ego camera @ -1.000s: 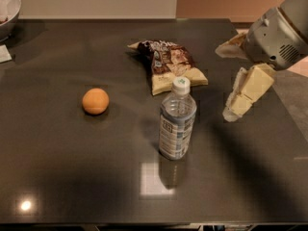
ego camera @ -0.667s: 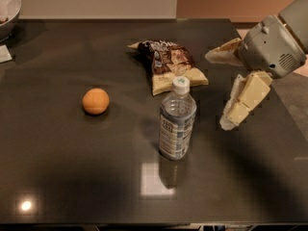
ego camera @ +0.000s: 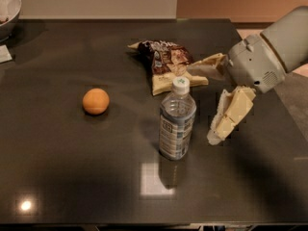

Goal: Knock blue plastic bottle over

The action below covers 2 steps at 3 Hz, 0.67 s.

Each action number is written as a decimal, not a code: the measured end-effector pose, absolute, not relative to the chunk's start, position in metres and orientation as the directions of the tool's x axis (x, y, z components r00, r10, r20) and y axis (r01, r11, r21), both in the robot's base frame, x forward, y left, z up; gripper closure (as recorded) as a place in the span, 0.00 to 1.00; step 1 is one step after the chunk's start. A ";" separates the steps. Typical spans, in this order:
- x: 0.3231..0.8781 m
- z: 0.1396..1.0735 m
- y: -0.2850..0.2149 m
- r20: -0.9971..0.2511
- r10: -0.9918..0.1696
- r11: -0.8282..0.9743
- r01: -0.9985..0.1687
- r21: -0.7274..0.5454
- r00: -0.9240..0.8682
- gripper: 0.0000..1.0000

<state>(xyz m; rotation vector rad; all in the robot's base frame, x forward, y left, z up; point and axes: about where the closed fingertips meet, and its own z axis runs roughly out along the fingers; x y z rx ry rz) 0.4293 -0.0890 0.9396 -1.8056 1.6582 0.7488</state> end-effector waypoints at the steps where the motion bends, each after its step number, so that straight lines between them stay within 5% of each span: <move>1: 0.423 0.932 -0.076 -0.750 -0.656 -0.104 -0.994 -0.027 0.089 0.00; 2: 0.416 0.928 -0.067 -0.768 -0.633 -0.139 -0.990 -0.015 0.100 0.00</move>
Offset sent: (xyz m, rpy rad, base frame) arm -0.0229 0.0289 -0.0183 0.0838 0.0552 0.1123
